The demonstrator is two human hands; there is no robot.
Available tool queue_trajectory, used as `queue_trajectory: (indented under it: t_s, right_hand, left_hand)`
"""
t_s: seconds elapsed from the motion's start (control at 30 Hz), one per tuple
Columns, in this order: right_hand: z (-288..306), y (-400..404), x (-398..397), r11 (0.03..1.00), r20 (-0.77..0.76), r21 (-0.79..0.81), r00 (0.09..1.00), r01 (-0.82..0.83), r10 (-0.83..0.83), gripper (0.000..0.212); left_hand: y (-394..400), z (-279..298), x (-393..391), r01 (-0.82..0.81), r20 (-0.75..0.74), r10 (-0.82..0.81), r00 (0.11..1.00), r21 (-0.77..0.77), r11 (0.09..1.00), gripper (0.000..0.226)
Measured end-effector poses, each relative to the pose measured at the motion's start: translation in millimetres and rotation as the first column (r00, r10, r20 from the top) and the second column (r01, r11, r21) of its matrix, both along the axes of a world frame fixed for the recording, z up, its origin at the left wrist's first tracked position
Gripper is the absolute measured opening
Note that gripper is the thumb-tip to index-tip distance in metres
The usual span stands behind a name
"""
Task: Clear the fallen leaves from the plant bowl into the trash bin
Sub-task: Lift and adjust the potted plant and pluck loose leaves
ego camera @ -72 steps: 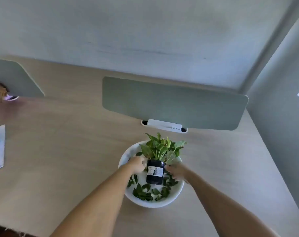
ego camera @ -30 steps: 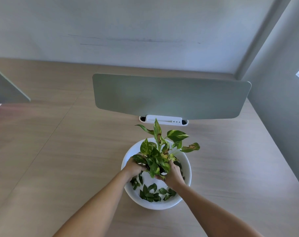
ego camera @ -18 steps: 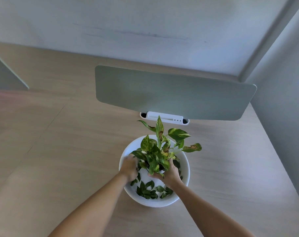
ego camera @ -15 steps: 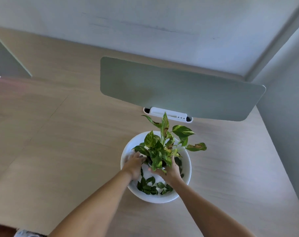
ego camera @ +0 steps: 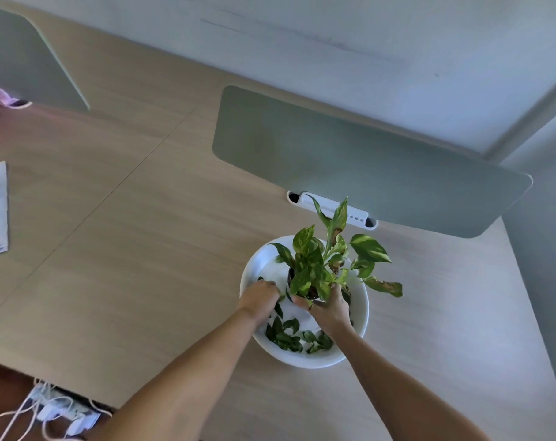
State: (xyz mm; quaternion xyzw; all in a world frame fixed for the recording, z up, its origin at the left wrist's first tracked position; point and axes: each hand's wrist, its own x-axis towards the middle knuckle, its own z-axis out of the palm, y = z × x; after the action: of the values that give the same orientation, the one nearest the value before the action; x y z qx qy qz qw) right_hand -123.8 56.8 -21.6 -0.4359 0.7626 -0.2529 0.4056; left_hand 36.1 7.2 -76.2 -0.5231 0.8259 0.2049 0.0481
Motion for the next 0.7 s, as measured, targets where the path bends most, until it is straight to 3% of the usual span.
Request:
queue_trajectory:
  t_s: [0.13, 0.23, 0.33, 0.4, 0.43, 0.5, 0.6, 0.7]
  right_hand:
    - [-7, 1, -5, 0.999, -0.044, 0.010, 0.999, -0.031, 0.032, 0.059]
    - [-16, 5, -22, 0.992, -0.227, 0.040, 0.966, -0.118, 0.124, 0.062]
    - [-20, 13, -40, 0.922, -0.445, 0.251, 0.812, -0.294, 0.379, 0.091]
    - [-22, 20, -42, 0.829, -0.470, 0.401, 0.690, -0.389, 0.551, 0.097]
    - [-23, 23, -38, 0.804, -0.460, 0.432, 0.668, -0.408, 0.585, 0.094]
    - [-28, 27, -32, 0.839, -0.446, 0.392, 0.719, -0.378, 0.532, 0.069]
    - [-32, 31, -28, 0.913, -0.461, 0.252, 0.790, -0.320, 0.404, 0.025]
    - [-32, 34, -29, 0.952, -0.435, 0.166, 0.847, -0.259, 0.306, 0.018]
  left_hand:
    - [0, 16, 0, -0.013, 0.076, 0.008, 0.997, 0.060, 0.998, 0.017]
    - [-1, 25, 3, -0.054, 0.061, 0.050, 0.997, 0.058, 0.997, 0.021]
    - [2, 20, 9, -0.017, 0.007, 0.015, 1.000, 0.198, 0.980, 0.059]
    - [7, 19, 9, 0.018, 0.048, -0.031, 0.998, 0.255, 0.967, 0.084]
    - [10, 17, 8, 0.024, 0.072, -0.042, 0.997, 0.240, 0.970, 0.083]
    - [15, 13, 4, 0.017, 0.076, -0.031, 0.997, 0.176, 0.984, 0.060]
    - [17, 14, 2, -0.128, -0.064, 0.143, 0.988, 0.205, 0.970, 0.026]
    - [20, 16, 7, -0.128, -0.108, 0.147, 0.983, 0.168, 0.978, 0.016]
